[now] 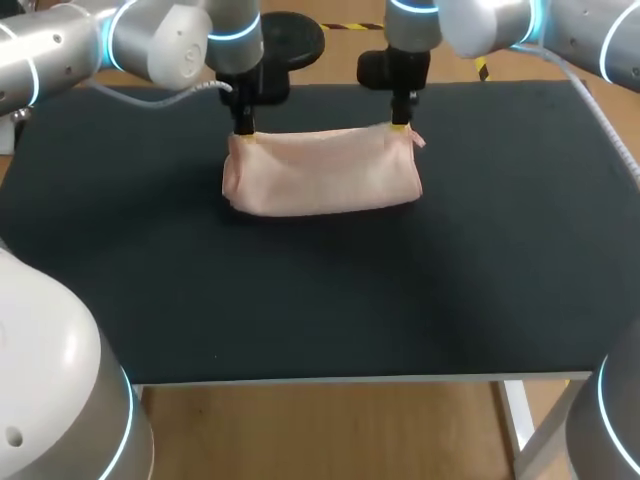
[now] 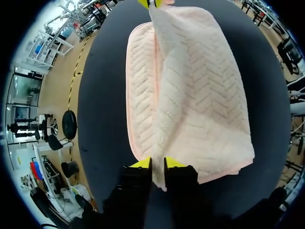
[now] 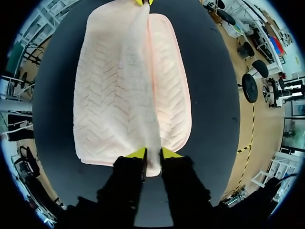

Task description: Fold the towel

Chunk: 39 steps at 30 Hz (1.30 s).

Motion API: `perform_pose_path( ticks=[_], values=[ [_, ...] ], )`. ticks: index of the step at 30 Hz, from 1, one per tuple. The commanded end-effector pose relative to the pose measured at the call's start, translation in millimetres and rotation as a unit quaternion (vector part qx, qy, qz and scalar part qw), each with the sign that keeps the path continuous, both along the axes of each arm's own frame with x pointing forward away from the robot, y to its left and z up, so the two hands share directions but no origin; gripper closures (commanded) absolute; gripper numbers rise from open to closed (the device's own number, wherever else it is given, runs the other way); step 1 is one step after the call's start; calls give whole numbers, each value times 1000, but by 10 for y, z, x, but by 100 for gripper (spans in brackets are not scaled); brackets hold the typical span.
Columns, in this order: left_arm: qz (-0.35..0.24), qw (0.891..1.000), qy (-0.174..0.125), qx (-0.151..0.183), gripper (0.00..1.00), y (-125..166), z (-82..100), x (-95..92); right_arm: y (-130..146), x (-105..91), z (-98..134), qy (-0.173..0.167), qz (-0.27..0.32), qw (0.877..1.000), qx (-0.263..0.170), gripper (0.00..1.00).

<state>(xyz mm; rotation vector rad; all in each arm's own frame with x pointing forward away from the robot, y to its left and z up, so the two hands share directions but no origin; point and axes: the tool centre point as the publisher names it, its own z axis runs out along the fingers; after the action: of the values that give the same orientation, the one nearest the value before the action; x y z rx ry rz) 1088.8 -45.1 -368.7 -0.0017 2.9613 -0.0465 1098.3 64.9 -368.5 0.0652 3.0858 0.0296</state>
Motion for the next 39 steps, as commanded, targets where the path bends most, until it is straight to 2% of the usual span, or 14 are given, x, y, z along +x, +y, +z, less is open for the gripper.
perform_pose_path(
  ticks=[1,13,20,22,24,25,27,28,29,31,32,34,36,39],
  values=[
    [3,1000,-3,-4,0,29,5,-26,-9,23,33,-4,-8,1000,-3,0],
    [21,999,-42,-11,0,264,310,-135,-75,41,300,-52,-21,998,14,0],
    [27,996,-63,-57,0,351,585,-182,-71,17,405,-66,-18,997,21,0],
    [38,992,-66,-100,0,372,662,-204,-68,8,436,-71,-17,997,26,0],
    [30,990,-75,-112,0,383,725,-235,-62,0,470,-74,-15,997,27,0],
    [31,987,-79,-135,0,393,756,-248,-60,-5,490,-78,-14,996,29,0],
    [18,986,-83,-142,0,405,803,-270,-55,-10,509,-81,-11,996,31,0],
    [11,984,-77,-159,0,415,816,-277,-52,-12,516,-82,-9,996,32,0],
    [5,985,-75,-156,0,424,819,-278,-49,-16,521,-83,-8,996,33,0],
    [4,977,-69,-203,0,463,846,-287,-41,-30,529,-84,-6,996,33,0],
    [0,977,-62,-203,0,475,850,-290,-37,-39,528,-84,-5,996,34,0],
    [-9,965,-61,-255,0,500,874,-305,-30,-66,521,-84,-5,996,34,0],
    [-15,959,-49,-279,0,516,897,-319,-21,-95,516,-83,-4,996,35,0],
    [-2,940,-40,-337,0,572,928,-328,-11,-132,501,-81,-4,996,36,0]
  ],
)
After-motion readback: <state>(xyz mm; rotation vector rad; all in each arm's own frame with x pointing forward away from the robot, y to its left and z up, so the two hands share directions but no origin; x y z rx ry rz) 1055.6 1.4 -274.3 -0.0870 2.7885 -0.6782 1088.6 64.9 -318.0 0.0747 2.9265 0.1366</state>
